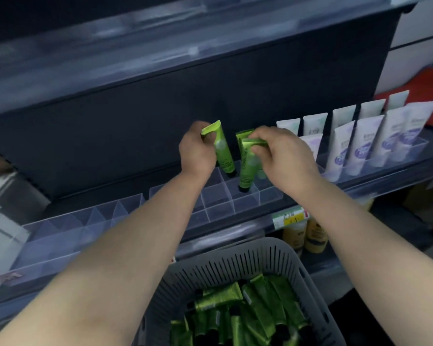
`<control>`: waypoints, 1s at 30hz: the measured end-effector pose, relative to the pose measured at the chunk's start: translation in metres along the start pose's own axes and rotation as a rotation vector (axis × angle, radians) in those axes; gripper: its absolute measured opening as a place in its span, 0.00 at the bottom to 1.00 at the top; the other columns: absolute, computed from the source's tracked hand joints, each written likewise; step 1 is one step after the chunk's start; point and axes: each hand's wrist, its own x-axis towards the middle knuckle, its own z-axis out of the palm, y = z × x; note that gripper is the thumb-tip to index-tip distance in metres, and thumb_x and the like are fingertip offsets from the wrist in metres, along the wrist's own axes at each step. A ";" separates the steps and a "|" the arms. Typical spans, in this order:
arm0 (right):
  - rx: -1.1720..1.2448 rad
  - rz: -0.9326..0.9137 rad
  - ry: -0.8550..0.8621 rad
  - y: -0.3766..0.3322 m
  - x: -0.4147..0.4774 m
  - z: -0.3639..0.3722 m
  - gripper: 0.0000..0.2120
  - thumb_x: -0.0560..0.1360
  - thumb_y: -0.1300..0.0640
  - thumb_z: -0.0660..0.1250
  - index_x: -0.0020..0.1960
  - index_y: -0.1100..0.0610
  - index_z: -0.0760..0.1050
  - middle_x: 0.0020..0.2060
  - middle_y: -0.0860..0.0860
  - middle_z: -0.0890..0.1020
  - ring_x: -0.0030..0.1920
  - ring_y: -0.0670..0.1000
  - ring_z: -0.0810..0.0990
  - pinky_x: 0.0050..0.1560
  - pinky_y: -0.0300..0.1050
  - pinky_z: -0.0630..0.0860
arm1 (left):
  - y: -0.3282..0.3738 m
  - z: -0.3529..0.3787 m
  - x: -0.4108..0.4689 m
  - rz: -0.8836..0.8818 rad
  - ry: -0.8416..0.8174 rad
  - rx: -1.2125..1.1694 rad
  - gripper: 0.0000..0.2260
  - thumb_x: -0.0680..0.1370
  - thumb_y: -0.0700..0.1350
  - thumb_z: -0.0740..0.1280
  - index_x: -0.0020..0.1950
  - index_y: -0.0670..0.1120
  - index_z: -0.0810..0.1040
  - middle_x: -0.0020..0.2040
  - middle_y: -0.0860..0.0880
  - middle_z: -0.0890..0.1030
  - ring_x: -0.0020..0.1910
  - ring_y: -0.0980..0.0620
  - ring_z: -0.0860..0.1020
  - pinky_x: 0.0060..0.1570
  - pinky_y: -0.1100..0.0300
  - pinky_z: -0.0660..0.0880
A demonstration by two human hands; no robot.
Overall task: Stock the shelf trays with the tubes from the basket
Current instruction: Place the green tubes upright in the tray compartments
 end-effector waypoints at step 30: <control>-0.319 0.048 -0.329 -0.001 0.057 0.068 0.15 0.76 0.64 0.63 0.61 0.52 0.73 0.53 0.54 0.80 0.52 0.58 0.78 0.40 0.44 0.65 | -0.038 -0.049 -0.021 0.369 -0.423 0.771 0.18 0.79 0.43 0.65 0.68 0.47 0.71 0.66 0.46 0.74 0.64 0.46 0.69 0.58 0.49 0.73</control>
